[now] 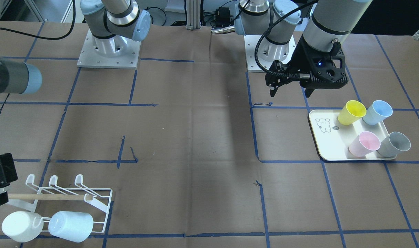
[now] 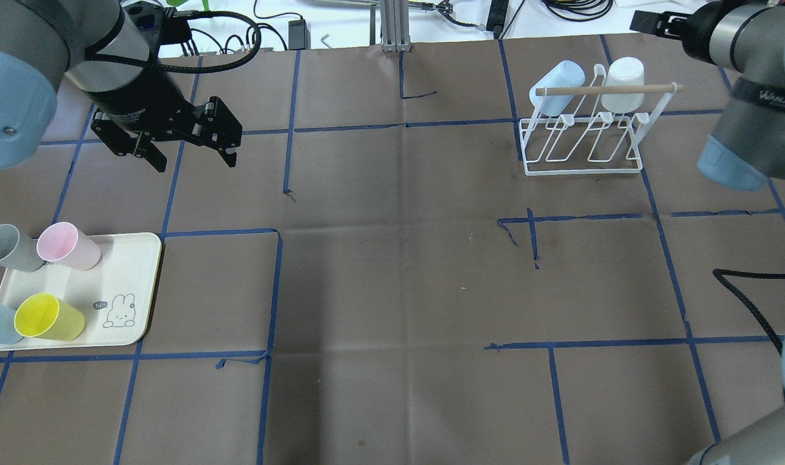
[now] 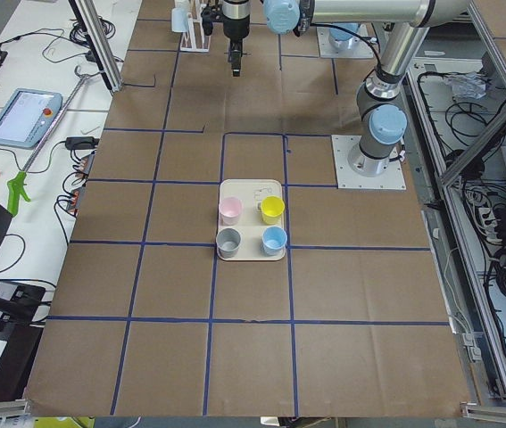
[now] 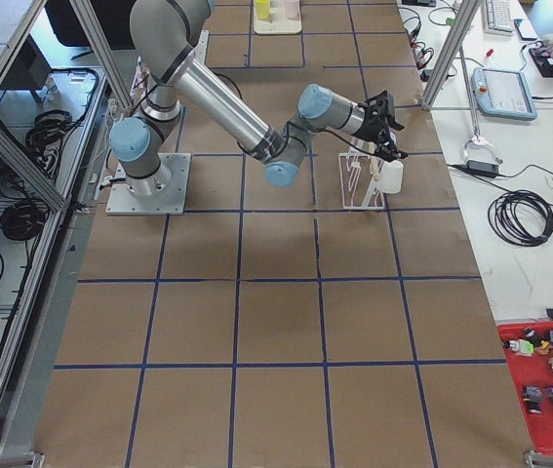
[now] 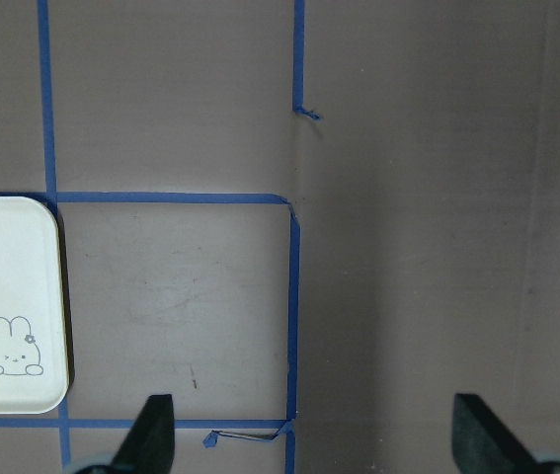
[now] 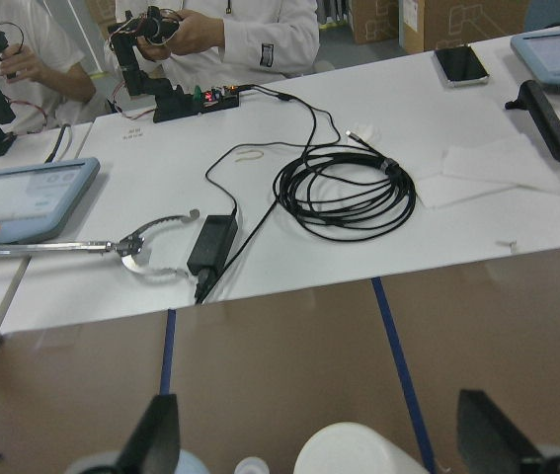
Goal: Transfer IKEA cup to right arm and place on rack
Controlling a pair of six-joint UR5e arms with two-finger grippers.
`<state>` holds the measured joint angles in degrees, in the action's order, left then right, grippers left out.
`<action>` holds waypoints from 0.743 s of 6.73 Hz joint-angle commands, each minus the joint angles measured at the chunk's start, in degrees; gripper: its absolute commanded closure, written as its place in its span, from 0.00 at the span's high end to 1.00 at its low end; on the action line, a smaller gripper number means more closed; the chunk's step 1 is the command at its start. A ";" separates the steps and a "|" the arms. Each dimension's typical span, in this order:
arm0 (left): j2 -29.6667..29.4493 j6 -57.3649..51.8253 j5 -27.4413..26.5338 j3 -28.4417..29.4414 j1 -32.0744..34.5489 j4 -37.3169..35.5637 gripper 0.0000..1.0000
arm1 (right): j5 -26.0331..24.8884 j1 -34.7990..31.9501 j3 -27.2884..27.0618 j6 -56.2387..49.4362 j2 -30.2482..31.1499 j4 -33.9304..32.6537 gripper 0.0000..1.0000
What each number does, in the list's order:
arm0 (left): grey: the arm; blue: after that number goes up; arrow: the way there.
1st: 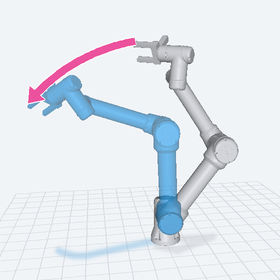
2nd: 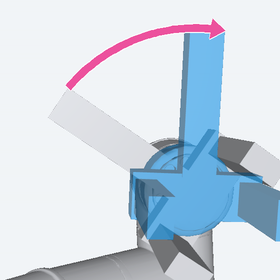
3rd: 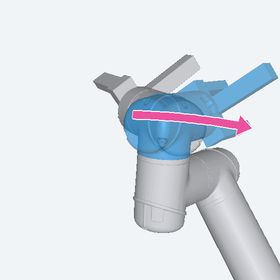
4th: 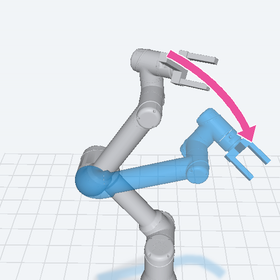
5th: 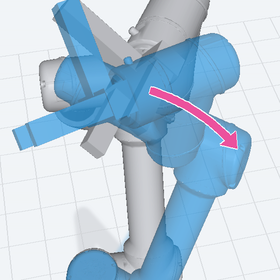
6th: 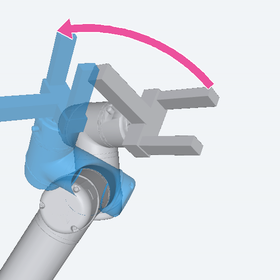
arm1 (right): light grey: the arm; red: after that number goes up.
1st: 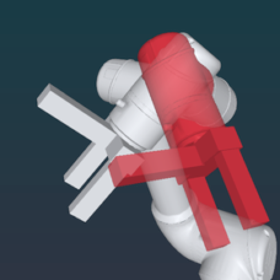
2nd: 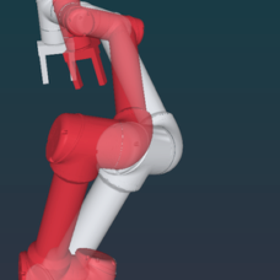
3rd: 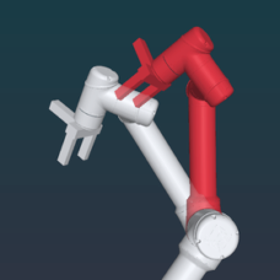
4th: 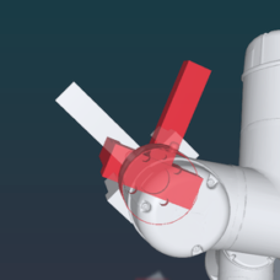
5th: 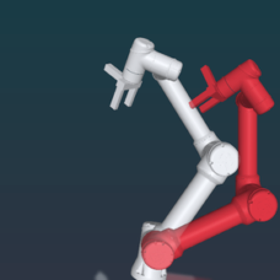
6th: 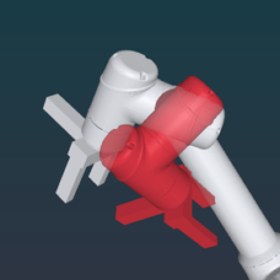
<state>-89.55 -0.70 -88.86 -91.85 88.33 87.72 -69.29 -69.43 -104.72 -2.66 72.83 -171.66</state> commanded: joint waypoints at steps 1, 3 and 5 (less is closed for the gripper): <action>-0.01 0.00 0.00 0.00 0.00 0.00 0.99 | -3.36 -2.89 0.04 -0.25 8.96 19.71 1.00; -0.01 0.00 0.00 0.00 0.09 0.00 0.99 | -8.66 -7.62 -0.04 0.54 17.40 40.45 1.00; -0.01 0.00 -0.09 0.09 0.00 -0.09 0.99 | -8.75 -9.93 0.05 0.72 21.72 56.81 1.00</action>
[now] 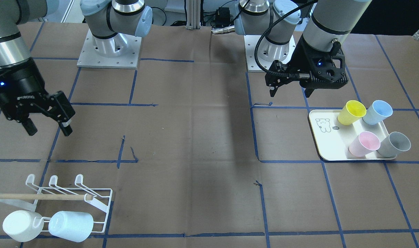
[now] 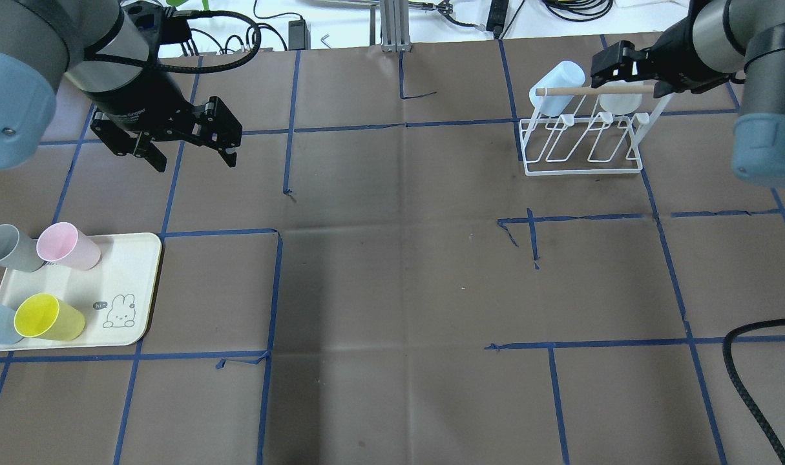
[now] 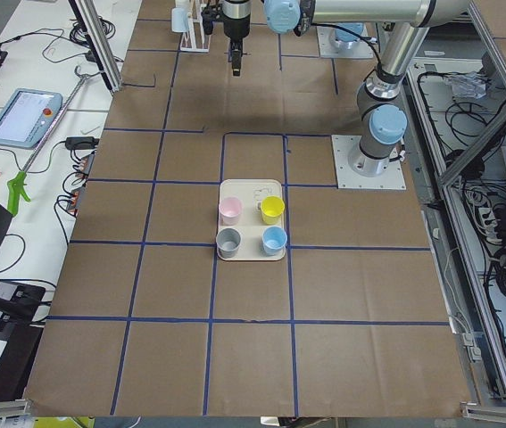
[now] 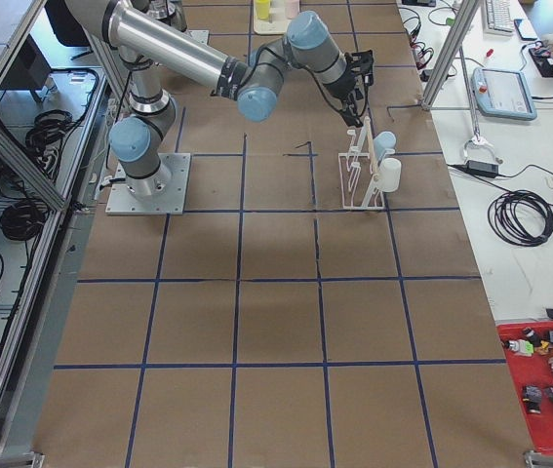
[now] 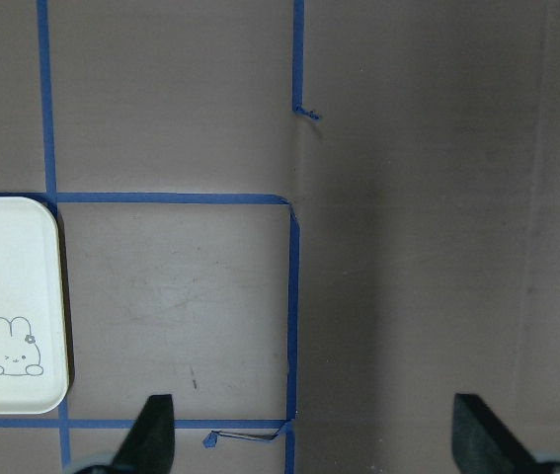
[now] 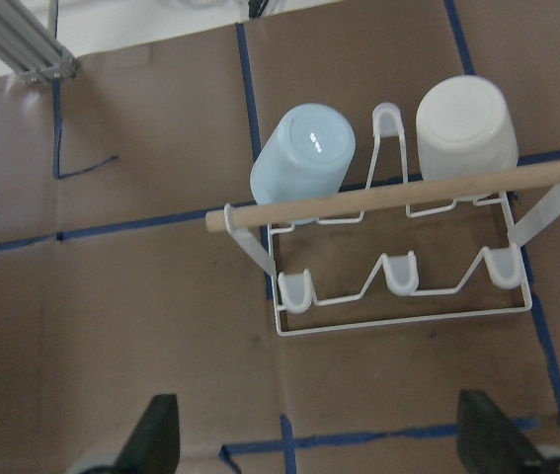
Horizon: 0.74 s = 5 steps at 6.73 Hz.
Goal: Transfer IKEA cup to right arm and place on rack
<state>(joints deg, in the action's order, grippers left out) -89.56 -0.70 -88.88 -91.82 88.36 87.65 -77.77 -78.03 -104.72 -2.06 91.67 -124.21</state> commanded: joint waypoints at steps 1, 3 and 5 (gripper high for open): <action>0.00 0.00 -0.07 -0.03 -0.03 -0.03 0.99 | -0.45 -1.33 0.04 0.13 5.77 17.87 1.00; 0.00 0.00 -0.07 -0.03 -0.03 0.06 0.99 | -4.48 -3.51 0.30 0.04 11.32 27.84 1.00; 0.00 0.00 -0.07 -0.03 -0.03 0.06 0.99 | -6.69 -6.77 1.70 0.04 11.17 27.54 1.00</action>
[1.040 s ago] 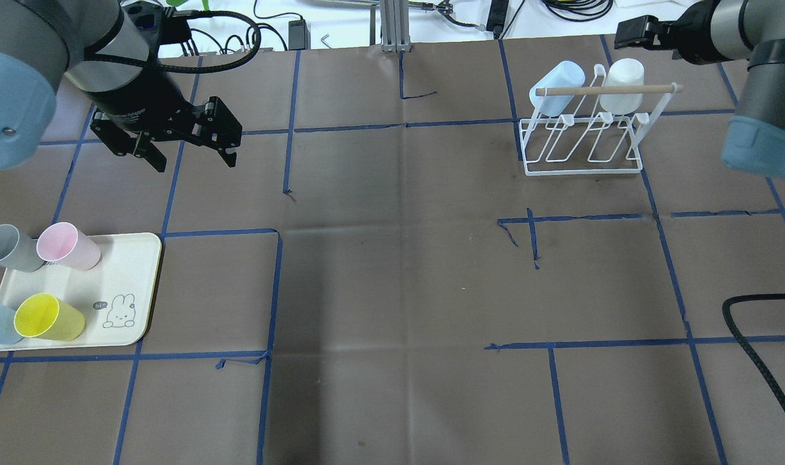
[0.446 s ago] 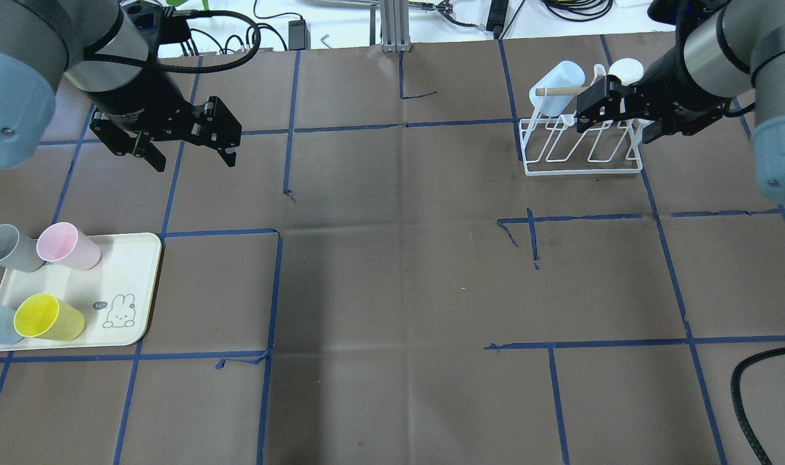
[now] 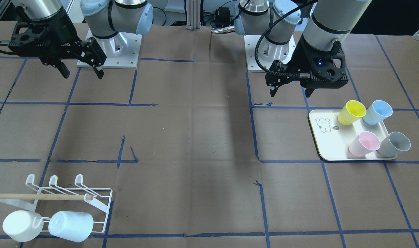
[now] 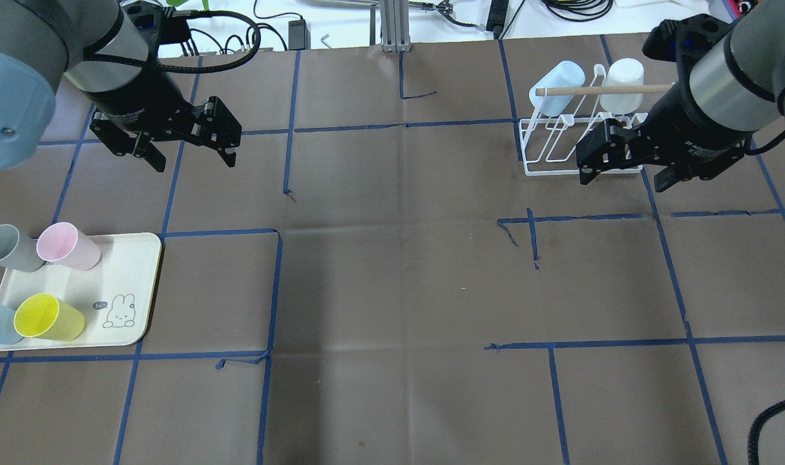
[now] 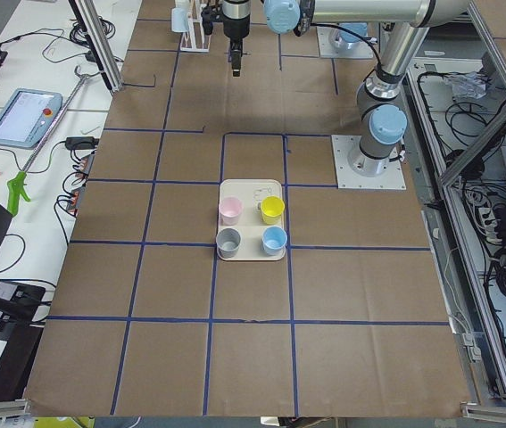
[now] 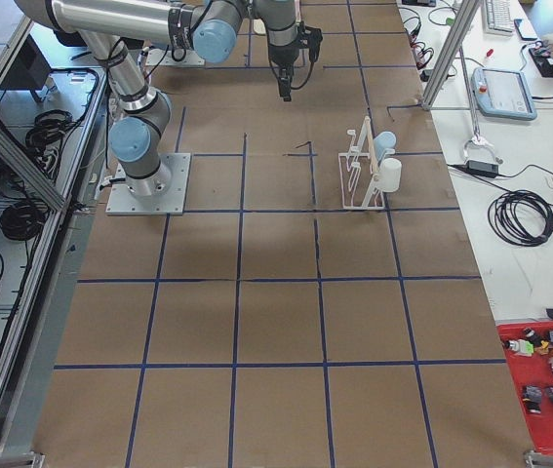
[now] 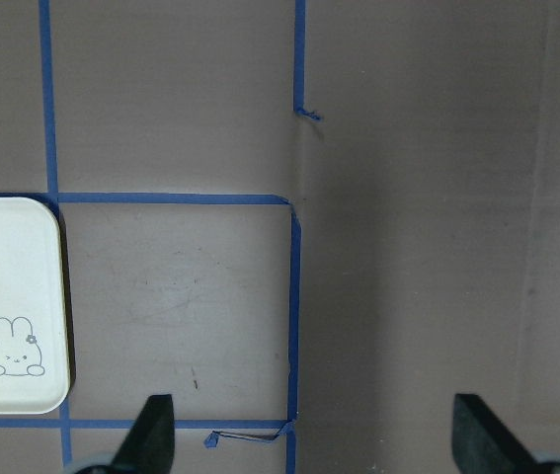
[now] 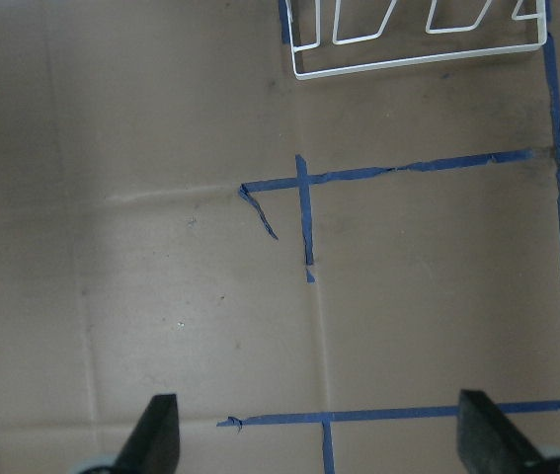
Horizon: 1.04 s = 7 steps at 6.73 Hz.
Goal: Transfer IKEA cup to right arm and place on rack
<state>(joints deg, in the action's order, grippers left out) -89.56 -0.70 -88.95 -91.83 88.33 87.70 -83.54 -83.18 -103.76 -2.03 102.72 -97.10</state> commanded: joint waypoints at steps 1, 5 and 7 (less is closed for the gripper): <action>0.00 0.00 0.00 -0.01 0.00 -0.07 0.99 | -0.92 -1.63 2.93 0.00 -2.41 0.50 1.00; 0.00 0.00 0.00 -0.01 0.08 0.01 0.99 | -3.28 -7.78 8.49 1.06 -7.53 0.59 1.00; 0.00 -0.17 -0.09 -0.01 0.00 -0.07 0.99 | -3.47 -7.78 8.49 1.15 -8.14 -0.02 1.00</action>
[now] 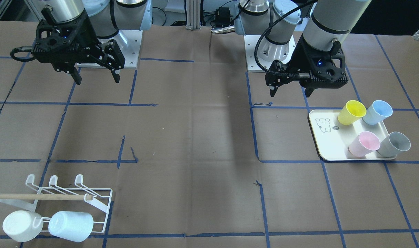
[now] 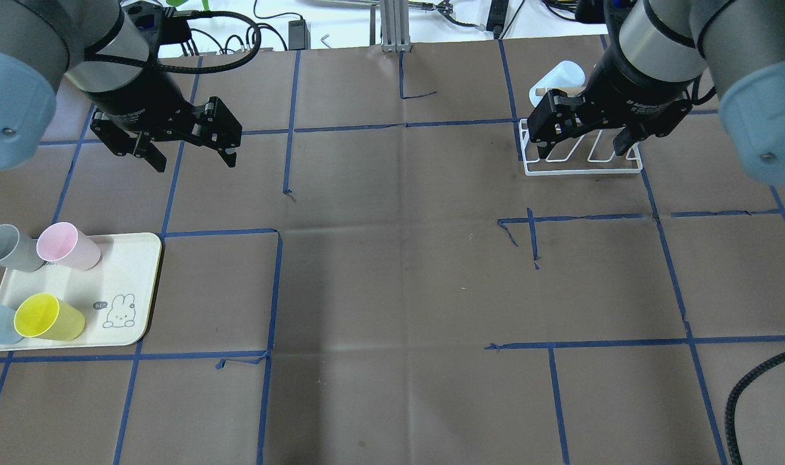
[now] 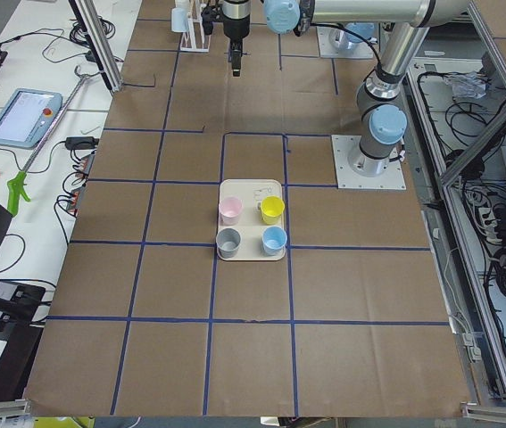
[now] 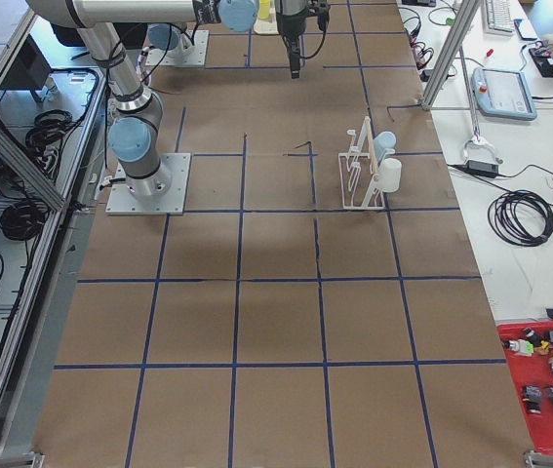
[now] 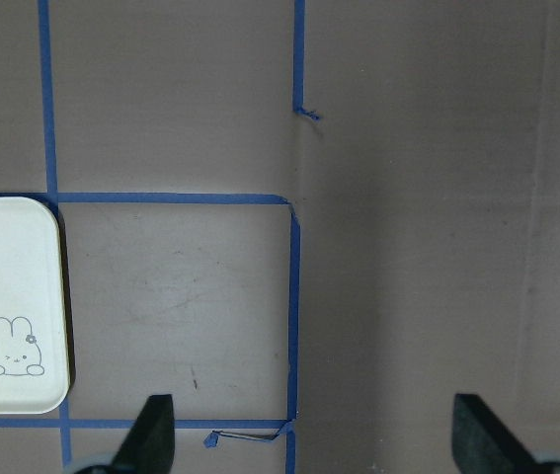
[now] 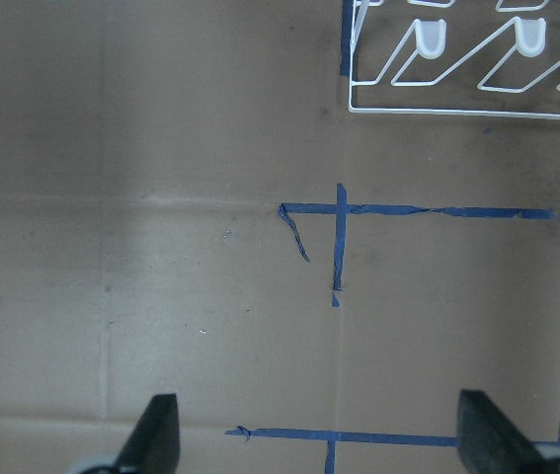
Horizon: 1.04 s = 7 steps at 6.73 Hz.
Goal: Transfer IKEA cup to right arm and place on rack
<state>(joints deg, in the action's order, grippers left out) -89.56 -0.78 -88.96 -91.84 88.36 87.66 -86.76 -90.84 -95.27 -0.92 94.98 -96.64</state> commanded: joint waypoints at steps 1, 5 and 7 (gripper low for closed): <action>0.00 -0.10 -0.07 0.00 -0.03 -0.03 0.99 | -2.87 -0.22 -0.09 0.05 -0.41 -0.66 1.00; -0.09 -0.01 -2.44 -0.09 0.06 -0.64 0.99 | -3.60 -0.39 -0.53 1.10 -0.41 -0.57 1.00; -0.09 -0.01 -2.44 0.00 0.06 -0.82 0.99 | -3.60 -0.39 -0.53 1.36 -0.41 -0.48 1.00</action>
<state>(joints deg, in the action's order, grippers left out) -89.64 -0.80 -91.31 -91.90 88.41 86.91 -90.36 -91.21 -95.79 0.33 94.57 -97.20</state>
